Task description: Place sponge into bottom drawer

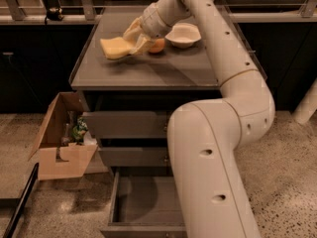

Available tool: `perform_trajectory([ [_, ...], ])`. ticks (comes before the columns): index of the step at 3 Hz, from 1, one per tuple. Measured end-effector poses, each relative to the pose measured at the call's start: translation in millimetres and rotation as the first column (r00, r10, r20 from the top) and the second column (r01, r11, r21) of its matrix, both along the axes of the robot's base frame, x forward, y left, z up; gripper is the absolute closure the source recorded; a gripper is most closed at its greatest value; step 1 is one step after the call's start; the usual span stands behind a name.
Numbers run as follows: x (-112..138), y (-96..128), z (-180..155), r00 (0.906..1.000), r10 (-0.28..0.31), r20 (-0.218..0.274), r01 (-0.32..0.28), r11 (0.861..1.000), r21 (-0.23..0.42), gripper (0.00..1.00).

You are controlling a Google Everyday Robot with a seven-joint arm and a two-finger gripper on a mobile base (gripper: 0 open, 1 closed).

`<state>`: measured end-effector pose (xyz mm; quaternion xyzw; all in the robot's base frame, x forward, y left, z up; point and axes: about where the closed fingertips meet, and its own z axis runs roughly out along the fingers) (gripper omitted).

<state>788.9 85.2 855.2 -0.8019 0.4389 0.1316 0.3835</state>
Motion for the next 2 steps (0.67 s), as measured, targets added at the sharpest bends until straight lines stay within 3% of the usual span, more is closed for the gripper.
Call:
perform_trajectory([
  [1,-13,-16,20,0.9946,0.056,0.087,-0.068,0.987,0.147,1.0],
  [2,-45,-26,25,0.9832,0.114,0.143,-0.141,0.97,0.198,1.0],
])
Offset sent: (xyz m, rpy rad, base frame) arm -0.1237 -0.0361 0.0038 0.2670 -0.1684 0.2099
